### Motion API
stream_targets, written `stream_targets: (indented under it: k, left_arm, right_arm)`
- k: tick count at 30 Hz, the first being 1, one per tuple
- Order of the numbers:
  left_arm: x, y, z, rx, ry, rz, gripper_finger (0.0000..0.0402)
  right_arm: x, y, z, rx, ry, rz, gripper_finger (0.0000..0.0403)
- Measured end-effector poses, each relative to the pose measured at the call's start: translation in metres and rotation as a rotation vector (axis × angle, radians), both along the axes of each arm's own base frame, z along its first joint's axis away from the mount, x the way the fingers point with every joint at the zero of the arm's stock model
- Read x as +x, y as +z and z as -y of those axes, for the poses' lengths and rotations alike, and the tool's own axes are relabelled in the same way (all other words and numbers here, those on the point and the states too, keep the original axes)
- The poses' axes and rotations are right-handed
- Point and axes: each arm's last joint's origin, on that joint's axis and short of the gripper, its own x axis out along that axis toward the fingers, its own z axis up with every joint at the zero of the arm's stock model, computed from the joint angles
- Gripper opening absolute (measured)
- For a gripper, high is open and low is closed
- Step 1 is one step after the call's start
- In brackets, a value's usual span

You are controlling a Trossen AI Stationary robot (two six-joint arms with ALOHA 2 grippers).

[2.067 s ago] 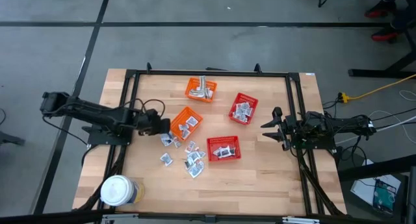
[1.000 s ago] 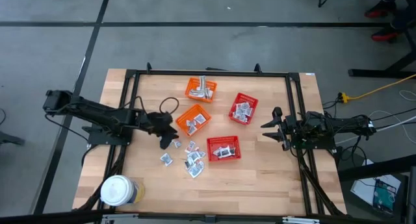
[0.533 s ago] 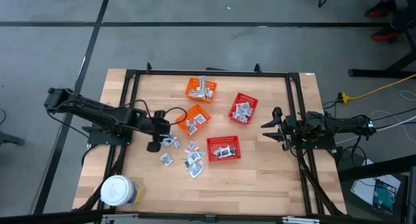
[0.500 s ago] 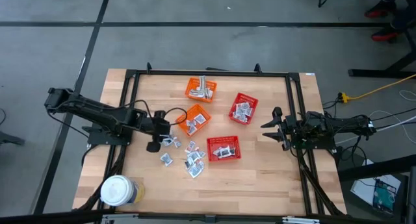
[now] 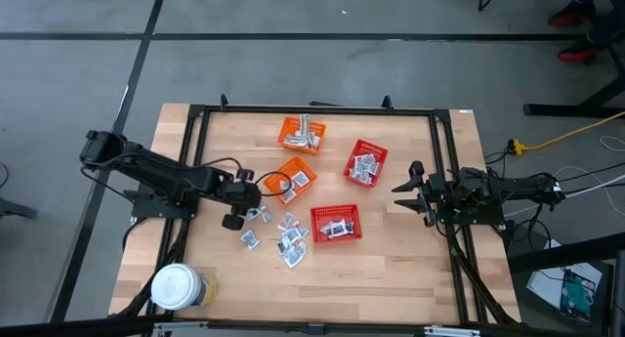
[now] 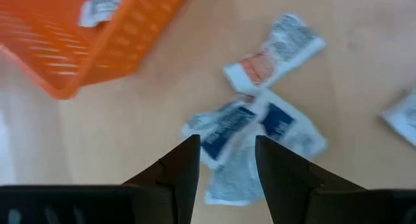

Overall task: Pick & Place First Aid Supplies
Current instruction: Put the blue alcohol pad into the bottom orange bin

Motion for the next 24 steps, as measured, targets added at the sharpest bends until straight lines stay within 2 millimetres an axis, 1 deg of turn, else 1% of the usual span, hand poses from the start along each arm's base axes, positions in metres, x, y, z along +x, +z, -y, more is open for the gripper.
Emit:
stream_targets:
  k: [4,12,16,24]
  left_arm:
    - [0.002,-0.002,-0.002,0.057,0.021,0.004,0.0143]
    - [0.002,-0.002,-0.004,0.020,-0.061,-0.020,0.0143]
    - [0.002,-0.002,-0.009,0.030,-0.081,-0.026,0.0143]
    - [0.004,-0.006,-0.019,-0.007,-0.118,-0.052,0.0143]
  right_arm:
    - [0.000,0.000,0.000,0.000,0.000,0.000,0.0163]
    - [0.000,0.000,0.000,0.000,0.000,0.000,0.0163]
    - [0.000,0.000,0.000,0.000,0.000,0.000,0.0163]
    - [0.000,0.000,0.000,0.000,0.000,0.000,0.0163]
